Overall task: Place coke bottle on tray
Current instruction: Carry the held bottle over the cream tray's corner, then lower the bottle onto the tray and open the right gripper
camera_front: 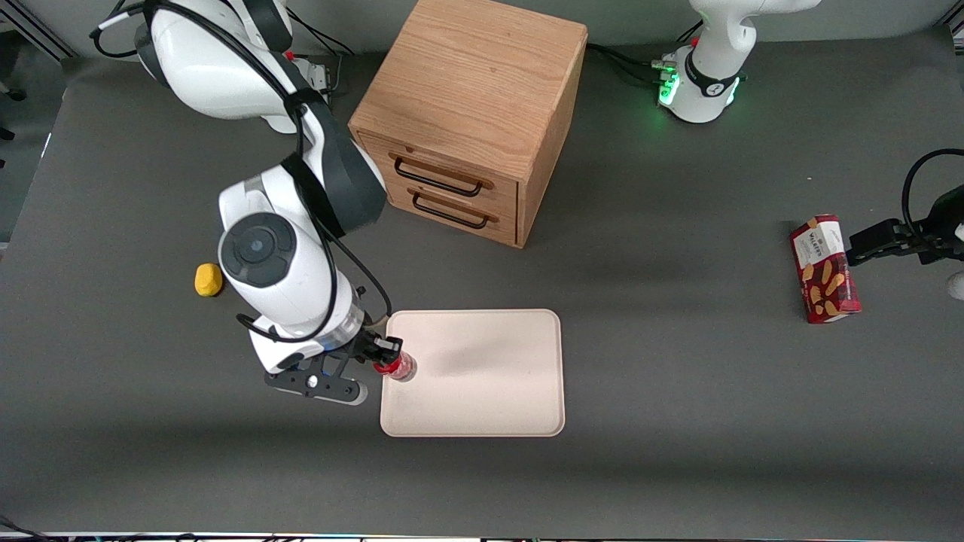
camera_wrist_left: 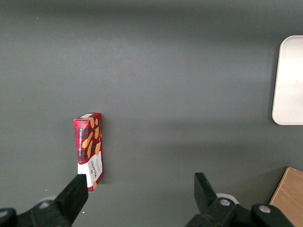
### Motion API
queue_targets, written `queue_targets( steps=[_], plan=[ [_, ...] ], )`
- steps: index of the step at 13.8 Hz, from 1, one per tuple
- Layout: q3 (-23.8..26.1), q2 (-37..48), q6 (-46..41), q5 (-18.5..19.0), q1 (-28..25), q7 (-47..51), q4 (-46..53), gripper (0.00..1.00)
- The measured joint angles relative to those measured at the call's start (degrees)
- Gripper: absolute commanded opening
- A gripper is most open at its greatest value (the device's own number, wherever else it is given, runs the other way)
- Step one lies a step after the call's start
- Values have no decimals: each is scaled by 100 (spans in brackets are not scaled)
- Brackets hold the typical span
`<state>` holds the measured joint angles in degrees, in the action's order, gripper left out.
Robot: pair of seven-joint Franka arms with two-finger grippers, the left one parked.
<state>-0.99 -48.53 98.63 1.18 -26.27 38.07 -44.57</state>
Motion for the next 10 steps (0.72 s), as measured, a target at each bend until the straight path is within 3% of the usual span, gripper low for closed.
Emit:
queue_targets(
  steps=[6, 9, 10],
  plan=[
    [-106, -315, 1116, 47, 36, -77, -794, 0],
    [-114, -315, 1196, 51, 43, -83, -918, 0],
    [-114, -315, 1196, 51, 42, -83, -936, 12]
  ],
)
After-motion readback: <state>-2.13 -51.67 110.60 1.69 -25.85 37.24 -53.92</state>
